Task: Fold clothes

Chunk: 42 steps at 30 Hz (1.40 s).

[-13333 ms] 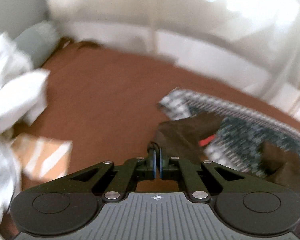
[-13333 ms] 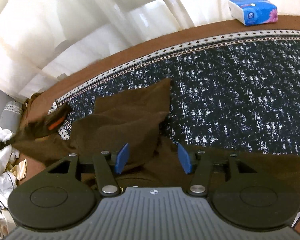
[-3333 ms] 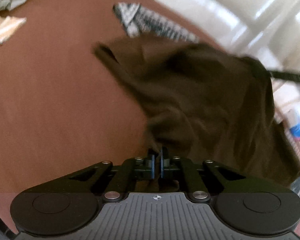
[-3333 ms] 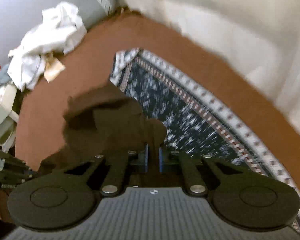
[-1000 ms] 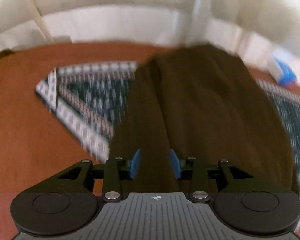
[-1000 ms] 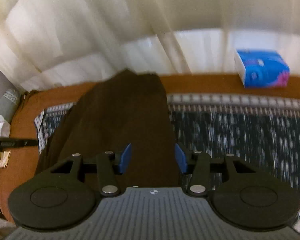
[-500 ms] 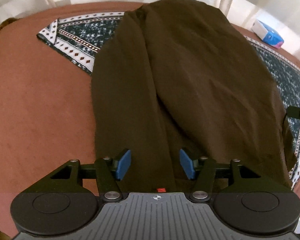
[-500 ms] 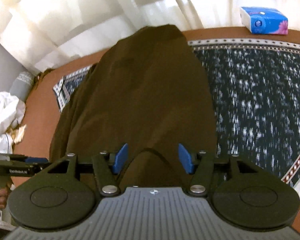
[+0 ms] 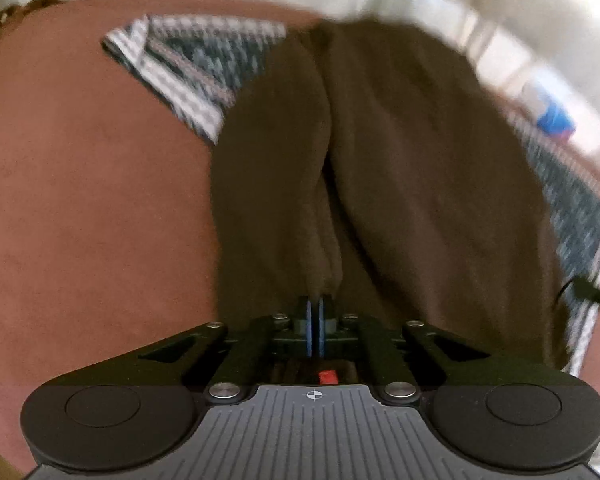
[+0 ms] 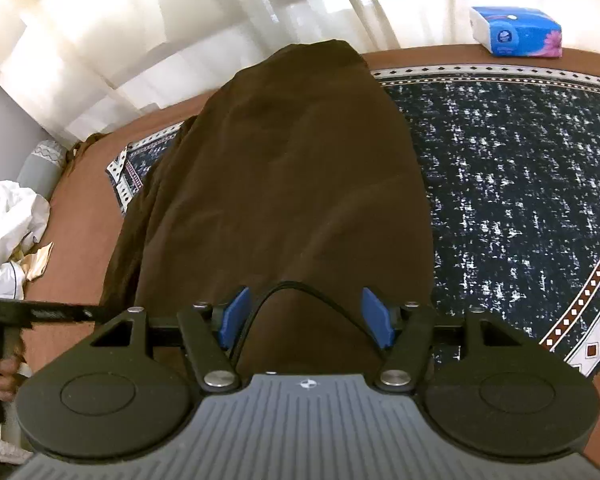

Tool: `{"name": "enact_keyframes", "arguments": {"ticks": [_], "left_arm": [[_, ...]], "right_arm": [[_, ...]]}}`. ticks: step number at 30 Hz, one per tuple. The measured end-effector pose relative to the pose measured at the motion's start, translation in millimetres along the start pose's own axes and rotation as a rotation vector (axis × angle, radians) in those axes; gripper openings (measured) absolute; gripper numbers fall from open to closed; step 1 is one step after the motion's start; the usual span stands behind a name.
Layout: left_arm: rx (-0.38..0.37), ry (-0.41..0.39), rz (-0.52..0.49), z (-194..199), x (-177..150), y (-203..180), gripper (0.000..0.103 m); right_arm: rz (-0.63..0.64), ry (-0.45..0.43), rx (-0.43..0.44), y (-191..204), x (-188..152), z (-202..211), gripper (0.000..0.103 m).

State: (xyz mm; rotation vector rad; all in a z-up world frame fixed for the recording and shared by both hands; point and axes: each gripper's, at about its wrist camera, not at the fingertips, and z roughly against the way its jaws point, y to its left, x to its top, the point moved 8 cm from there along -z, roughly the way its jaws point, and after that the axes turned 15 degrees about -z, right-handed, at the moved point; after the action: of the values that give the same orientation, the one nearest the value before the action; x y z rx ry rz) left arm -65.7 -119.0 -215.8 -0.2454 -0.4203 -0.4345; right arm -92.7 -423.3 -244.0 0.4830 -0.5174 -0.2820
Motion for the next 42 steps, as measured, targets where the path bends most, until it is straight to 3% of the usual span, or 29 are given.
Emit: {"name": "enact_keyframes", "arguments": {"ticks": [5,11,18,23,24,25,29,33,35,39,42], "left_arm": [[0.08,-0.139,0.038,65,38,55,0.0],[0.308,-0.218,0.113,109,67,157,0.0],[0.457,-0.187,0.182,84,92,255,0.0],[0.479,-0.064,0.178,20,88,287,0.001],[0.474,-0.03,0.181,4,84,292,0.011],[0.472,-0.003,0.18,-4,79,294,0.026],[0.485,0.055,0.121,-18,68,293,0.048],[0.517,0.008,0.04,14,71,279,0.071],[0.514,-0.036,-0.002,35,73,267,0.071],[0.437,-0.112,-0.139,69,69,208,0.076],[0.273,-0.118,-0.296,69,42,132,0.08]], "right_arm": [[-0.004,-0.016,-0.014,0,2,4,0.067],[-0.012,-0.027,-0.029,2,0,5,0.067],[-0.021,-0.022,-0.056,6,-5,5,0.067],[-0.031,-0.009,-0.09,9,-11,4,0.069],[-0.034,-0.006,-0.098,9,-13,4,0.069],[-0.035,-0.004,-0.105,9,-15,4,0.069],[-0.037,-0.017,-0.127,7,-19,13,0.069],[0.001,-0.062,-0.155,1,-16,33,0.069],[0.029,-0.084,-0.173,-4,-15,46,0.069],[0.074,-0.12,-0.201,-18,-16,75,0.069],[0.137,-0.082,-0.212,-30,-28,86,0.069]]}}
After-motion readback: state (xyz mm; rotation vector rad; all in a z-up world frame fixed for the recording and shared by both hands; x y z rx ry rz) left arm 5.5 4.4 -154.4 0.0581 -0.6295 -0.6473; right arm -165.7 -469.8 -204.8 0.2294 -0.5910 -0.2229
